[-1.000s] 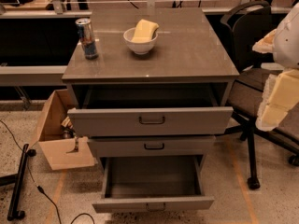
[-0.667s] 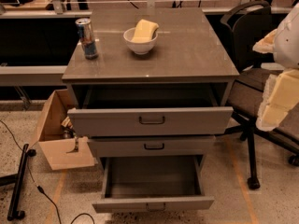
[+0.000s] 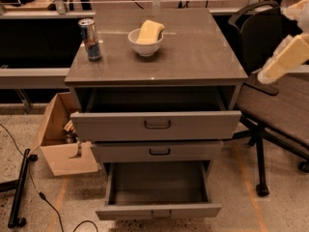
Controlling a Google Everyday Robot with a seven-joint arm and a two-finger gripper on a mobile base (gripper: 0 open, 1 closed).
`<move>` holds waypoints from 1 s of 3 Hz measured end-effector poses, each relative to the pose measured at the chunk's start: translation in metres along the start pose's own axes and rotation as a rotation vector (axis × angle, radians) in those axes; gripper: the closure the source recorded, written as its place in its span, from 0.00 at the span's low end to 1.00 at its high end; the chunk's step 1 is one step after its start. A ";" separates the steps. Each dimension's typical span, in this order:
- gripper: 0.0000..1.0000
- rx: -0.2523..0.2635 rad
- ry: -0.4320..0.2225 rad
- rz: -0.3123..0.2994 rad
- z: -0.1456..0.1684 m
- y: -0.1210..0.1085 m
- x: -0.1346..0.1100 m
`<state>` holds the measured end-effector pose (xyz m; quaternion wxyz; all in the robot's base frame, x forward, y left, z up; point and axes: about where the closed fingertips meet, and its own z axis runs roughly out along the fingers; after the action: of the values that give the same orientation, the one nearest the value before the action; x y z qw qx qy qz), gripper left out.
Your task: Pick sponge from white bowl and place on counter
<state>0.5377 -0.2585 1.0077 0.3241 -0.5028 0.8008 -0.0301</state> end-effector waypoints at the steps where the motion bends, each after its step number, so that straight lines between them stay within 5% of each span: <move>1: 0.00 0.110 -0.222 0.137 0.015 -0.069 -0.007; 2: 0.00 0.128 -0.439 0.270 0.043 -0.120 -0.027; 3: 0.00 0.069 -0.638 0.383 0.086 -0.155 -0.050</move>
Offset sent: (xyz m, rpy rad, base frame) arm 0.2193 -0.0421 0.0325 0.8301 -0.3404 -0.1549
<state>0.7206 -0.2694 1.0224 0.5736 -0.3167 0.7378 0.1624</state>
